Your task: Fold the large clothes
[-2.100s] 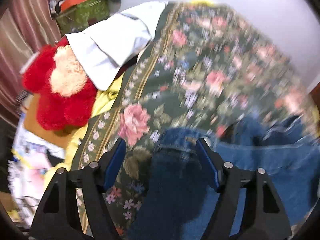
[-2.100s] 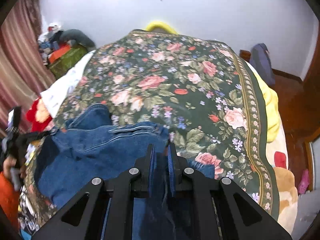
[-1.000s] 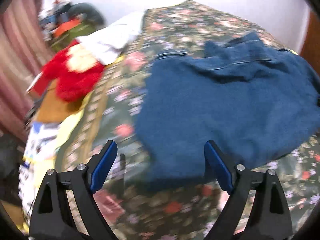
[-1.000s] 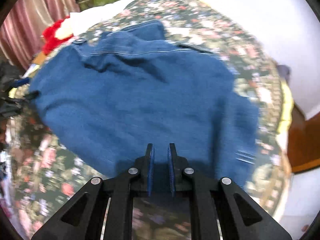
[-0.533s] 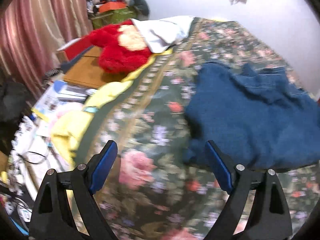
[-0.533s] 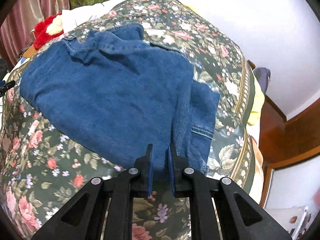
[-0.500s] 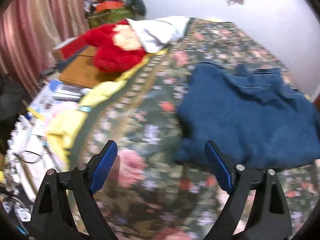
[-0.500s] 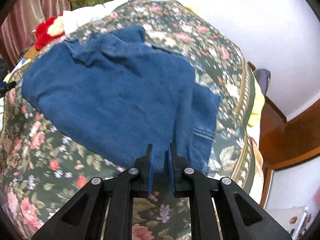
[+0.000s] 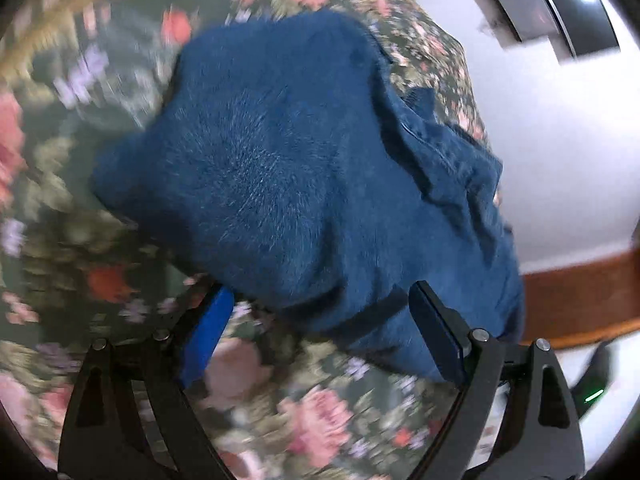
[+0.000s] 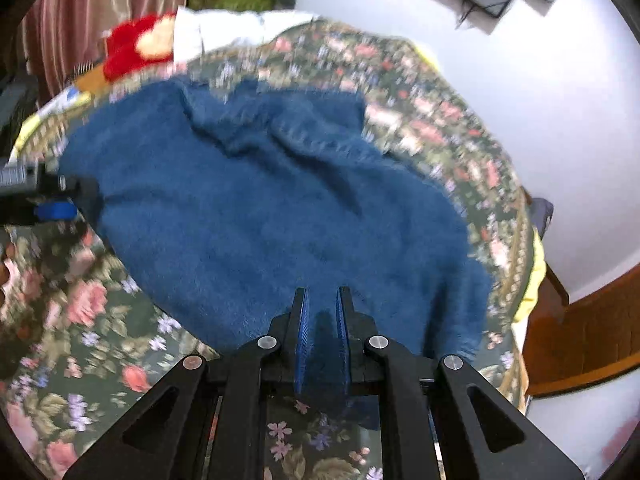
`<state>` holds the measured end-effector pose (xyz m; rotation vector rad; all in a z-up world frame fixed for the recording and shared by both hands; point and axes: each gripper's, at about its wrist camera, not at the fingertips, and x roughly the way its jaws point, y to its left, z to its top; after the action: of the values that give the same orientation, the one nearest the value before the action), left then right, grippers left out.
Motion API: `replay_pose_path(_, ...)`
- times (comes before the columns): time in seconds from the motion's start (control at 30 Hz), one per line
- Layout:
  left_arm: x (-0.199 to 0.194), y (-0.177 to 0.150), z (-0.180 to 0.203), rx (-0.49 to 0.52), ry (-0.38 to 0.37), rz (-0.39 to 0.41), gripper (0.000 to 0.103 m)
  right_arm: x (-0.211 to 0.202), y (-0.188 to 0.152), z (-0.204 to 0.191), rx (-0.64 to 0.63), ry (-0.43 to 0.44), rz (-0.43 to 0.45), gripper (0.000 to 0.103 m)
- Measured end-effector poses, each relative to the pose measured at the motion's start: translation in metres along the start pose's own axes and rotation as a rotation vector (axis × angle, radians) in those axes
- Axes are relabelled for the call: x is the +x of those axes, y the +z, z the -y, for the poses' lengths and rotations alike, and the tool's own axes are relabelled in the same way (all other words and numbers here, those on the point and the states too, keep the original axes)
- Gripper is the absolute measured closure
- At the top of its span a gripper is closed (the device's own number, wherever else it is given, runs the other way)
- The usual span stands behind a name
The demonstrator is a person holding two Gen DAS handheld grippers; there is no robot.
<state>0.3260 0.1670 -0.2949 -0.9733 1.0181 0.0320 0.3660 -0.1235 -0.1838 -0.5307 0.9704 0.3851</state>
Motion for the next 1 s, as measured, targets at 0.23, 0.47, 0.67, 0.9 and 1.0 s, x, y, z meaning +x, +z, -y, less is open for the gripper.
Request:
replay_pose_path(0.23,0.037,0.018,-0.005,-0.07,0.012,0.017,0.013,0.026,-0.013,0.011,0.021,0.078,-0.02,0.094)
replay_pose_path(0.47,0.037,0.014,0.044,0.139,0.254,0.176,0.039,0.032,-0.014,0.032,0.117,0.234,-0.014,0.094)
replay_pose_path(0.67,-0.005,-0.011,0.092,0.385,0.351,0.344,0.054,0.02,0.004,0.047,0.294,0.465,-0.007,0.094)
replay_pose_path(0.9,-0.051,-0.026,0.104,0.53,0.392,0.412,0.056,0.02,0.048,-0.012,0.27,0.631,-0.027,0.094)
replay_pose_path(1.0,-0.058,-0.025,0.097,0.571,0.388,0.4,0.057,0.043,0.052,-0.056,0.17,0.656,-0.138,0.094)
